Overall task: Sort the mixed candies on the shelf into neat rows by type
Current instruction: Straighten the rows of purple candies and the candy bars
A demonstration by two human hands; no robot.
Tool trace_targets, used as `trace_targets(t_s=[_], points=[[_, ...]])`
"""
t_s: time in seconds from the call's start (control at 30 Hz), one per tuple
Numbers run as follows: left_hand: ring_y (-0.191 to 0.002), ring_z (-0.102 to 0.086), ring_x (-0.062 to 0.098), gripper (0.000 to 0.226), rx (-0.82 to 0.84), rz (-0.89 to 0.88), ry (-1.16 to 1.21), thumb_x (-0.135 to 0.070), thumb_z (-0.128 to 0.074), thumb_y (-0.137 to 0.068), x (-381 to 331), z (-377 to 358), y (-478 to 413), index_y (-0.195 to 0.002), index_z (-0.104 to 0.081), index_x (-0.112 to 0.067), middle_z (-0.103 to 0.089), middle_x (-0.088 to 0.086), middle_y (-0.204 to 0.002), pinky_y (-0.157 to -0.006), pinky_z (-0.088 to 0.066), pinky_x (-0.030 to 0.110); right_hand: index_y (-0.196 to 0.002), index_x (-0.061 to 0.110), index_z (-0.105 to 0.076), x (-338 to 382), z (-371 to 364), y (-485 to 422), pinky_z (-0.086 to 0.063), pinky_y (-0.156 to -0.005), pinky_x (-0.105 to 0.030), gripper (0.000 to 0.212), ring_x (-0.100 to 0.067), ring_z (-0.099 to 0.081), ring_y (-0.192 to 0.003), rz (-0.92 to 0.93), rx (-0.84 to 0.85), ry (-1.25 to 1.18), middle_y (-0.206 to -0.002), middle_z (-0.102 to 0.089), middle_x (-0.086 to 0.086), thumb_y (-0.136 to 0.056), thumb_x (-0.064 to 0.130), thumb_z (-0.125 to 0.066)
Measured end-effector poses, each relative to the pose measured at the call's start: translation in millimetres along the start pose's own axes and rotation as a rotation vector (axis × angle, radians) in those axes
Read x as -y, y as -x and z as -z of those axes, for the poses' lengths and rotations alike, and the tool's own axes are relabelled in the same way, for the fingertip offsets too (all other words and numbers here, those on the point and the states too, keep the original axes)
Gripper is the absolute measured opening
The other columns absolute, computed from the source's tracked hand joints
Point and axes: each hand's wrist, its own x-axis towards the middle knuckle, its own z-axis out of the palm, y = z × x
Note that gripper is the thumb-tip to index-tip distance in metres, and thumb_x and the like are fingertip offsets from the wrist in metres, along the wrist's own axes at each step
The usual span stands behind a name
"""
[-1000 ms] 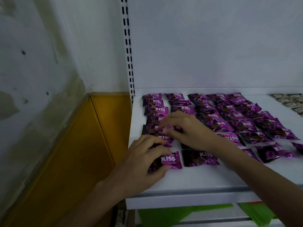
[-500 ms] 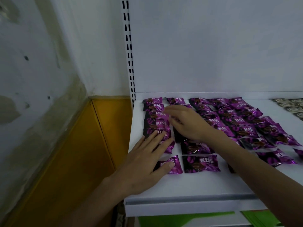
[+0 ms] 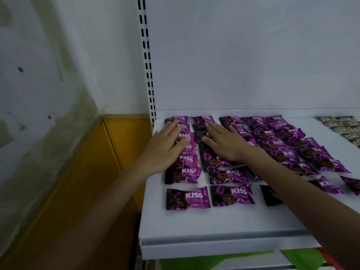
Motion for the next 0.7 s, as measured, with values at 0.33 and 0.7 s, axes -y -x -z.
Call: trace_targets(t_s=[0.33,0.7], points=[[-0.144,-0.004,0.019,0.055,-0.013,0.087,-0.138,-0.049,-0.022,-0.096,28.7,0.9,-63.5,-0.145,-0.024,-0.023,-0.010,0.000,-0.157,-0.118,-0.005,0.043,-0.147,0.017,-0.011,-8.6,11.5,-39.7,-0.001,-0.116,-0.051,0.059,-0.015,-0.005,-0.144,-0.058,-0.020,-0.063,-0.157,-0.003,-0.002,-0.097,0.047,-0.017],[-0.143,-0.013,0.020,0.057,0.028,0.057,-0.256,-0.051,-0.023,-0.096,27.7,-8.2,-80.5,-0.144,-0.028,-0.021,-0.019,0.001,-0.155,-0.117,-0.011,0.044,-0.142,0.023,-0.029,3.5,11.4,-47.9,-0.012,-0.111,-0.059,0.054,-0.026,-0.017,-0.141,-0.061,-0.058,-0.061,-0.154,-0.018,-0.004,-0.096,0.050,-0.019]])
